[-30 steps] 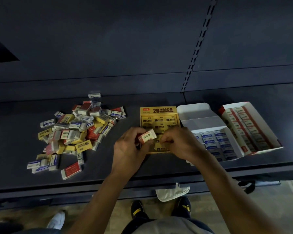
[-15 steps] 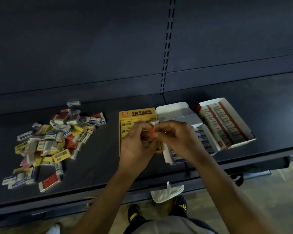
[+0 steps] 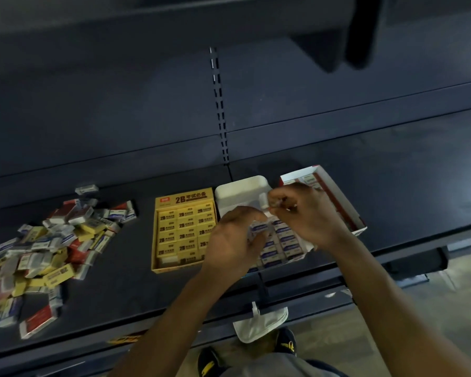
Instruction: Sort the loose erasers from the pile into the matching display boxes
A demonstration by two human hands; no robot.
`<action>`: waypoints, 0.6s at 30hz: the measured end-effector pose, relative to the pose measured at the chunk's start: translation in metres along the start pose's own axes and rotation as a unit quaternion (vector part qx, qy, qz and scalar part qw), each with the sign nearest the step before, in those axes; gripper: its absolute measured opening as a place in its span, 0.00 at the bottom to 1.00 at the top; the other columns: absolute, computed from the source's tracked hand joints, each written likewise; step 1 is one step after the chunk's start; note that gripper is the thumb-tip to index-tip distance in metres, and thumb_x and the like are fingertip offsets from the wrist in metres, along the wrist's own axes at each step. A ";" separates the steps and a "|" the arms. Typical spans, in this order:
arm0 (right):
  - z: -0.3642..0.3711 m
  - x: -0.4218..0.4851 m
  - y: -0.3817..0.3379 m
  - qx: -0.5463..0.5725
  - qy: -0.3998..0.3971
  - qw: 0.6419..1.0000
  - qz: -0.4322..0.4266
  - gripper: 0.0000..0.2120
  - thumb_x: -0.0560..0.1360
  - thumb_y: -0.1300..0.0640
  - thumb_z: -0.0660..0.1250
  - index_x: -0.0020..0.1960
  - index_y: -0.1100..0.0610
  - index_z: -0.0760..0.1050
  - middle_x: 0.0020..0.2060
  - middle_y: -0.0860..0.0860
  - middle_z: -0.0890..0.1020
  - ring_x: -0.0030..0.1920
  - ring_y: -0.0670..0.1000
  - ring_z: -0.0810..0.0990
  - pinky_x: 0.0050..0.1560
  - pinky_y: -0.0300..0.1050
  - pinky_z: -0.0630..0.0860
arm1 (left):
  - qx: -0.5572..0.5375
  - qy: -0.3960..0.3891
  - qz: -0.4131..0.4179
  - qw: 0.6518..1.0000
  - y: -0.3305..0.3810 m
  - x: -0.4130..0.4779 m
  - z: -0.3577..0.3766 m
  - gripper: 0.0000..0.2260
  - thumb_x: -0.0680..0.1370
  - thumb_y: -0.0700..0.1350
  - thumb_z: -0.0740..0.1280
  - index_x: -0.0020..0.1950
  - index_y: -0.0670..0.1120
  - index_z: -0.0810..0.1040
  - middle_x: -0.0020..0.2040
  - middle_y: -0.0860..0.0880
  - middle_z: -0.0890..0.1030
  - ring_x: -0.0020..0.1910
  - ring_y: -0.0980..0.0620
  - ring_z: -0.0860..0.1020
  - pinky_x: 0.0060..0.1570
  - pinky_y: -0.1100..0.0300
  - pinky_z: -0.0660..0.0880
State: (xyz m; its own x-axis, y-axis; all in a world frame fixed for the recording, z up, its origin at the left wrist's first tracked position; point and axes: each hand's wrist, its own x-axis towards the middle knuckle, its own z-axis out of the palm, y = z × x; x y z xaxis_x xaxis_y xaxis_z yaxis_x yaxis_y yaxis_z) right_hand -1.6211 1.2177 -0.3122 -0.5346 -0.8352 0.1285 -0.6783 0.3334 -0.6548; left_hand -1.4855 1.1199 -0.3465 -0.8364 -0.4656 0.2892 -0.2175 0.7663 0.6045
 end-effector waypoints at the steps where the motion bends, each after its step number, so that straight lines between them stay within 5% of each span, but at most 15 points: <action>1: -0.008 0.001 0.005 -0.026 -0.001 1.000 0.002 0.05 0.74 0.57 0.68 0.49 0.55 0.80 0.43 0.47 0.83 0.43 0.44 0.81 0.41 0.28 0.71 | 0.010 -0.012 0.005 1.000 0.005 0.003 0.005 0.11 0.72 0.49 0.64 0.50 0.47 0.80 0.49 0.51 0.81 0.48 0.52 0.79 0.49 0.61 0.75; 8: -0.038 0.019 0.052 -0.159 -0.011 0.987 0.029 0.06 0.74 0.57 0.64 0.45 0.57 0.79 0.43 0.50 0.81 0.40 0.51 0.80 0.41 0.44 0.77 | 0.064 -0.068 0.048 0.994 0.031 0.016 0.041 0.13 0.71 0.46 0.69 0.55 0.49 0.80 0.54 0.51 0.81 0.55 0.50 0.76 0.54 0.60 0.72; 13: -0.035 0.035 0.075 -0.192 -0.030 0.981 0.001 0.11 0.76 0.59 0.63 0.57 0.58 0.78 0.54 0.54 0.78 0.51 0.53 0.79 0.50 0.43 0.74 | 0.069 -0.083 0.083 0.991 0.042 0.015 0.060 0.17 0.72 0.52 0.62 0.57 0.51 0.81 0.57 0.51 0.80 0.56 0.49 0.76 0.57 0.58 0.73; 18: -0.019 0.048 0.086 -0.209 -0.009 0.978 -0.015 0.13 0.77 0.58 0.62 0.60 0.57 0.77 0.58 0.53 0.76 0.55 0.53 0.76 0.54 0.43 0.72 | 0.094 -0.077 0.092 0.988 0.050 0.010 0.069 0.11 0.70 0.48 0.68 0.51 0.52 0.84 0.56 0.51 0.80 0.55 0.49 0.77 0.54 0.56 0.75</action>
State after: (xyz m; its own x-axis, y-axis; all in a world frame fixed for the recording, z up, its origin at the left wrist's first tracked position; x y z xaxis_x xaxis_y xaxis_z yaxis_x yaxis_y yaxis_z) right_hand -1.7146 1.2148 -0.3480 -0.5057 -0.8533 0.1270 -0.8420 0.4560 -0.2882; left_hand -1.5397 1.1837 -0.3649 -0.9339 -0.2489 0.2567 -0.1322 0.9074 0.3988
